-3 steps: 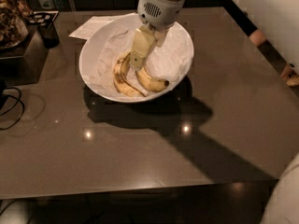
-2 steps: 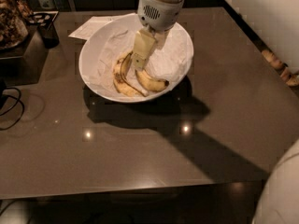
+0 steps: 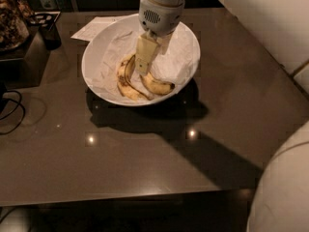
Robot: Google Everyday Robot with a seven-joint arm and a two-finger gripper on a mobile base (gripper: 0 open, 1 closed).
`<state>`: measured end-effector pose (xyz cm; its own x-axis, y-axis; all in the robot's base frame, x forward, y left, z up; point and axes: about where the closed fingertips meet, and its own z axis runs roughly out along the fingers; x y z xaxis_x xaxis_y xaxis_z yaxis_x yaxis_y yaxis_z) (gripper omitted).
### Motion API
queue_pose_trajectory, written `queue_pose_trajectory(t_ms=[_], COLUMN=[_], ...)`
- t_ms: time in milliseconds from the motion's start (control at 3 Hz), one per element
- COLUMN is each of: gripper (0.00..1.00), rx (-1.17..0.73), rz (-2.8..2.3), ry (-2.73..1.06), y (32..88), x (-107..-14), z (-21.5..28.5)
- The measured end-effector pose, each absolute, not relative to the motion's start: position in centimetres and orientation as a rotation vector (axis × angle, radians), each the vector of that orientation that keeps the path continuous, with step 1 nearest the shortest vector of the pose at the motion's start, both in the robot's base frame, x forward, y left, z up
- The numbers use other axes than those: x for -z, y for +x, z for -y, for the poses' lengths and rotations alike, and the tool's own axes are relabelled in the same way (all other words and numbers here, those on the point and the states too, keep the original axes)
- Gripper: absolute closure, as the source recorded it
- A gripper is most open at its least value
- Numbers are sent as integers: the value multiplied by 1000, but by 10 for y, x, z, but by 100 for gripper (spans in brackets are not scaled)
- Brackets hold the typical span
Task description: Pick banana from white bowl
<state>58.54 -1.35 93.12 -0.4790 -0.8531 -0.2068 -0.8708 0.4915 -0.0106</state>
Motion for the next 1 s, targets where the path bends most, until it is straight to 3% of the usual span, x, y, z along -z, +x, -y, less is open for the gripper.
queue_pose_trajectory(t_ms=[1000], gripper=[36], rx=[-117], rz=[-2588], ry=[-1499], y=[596], x=[-917], z=[11])
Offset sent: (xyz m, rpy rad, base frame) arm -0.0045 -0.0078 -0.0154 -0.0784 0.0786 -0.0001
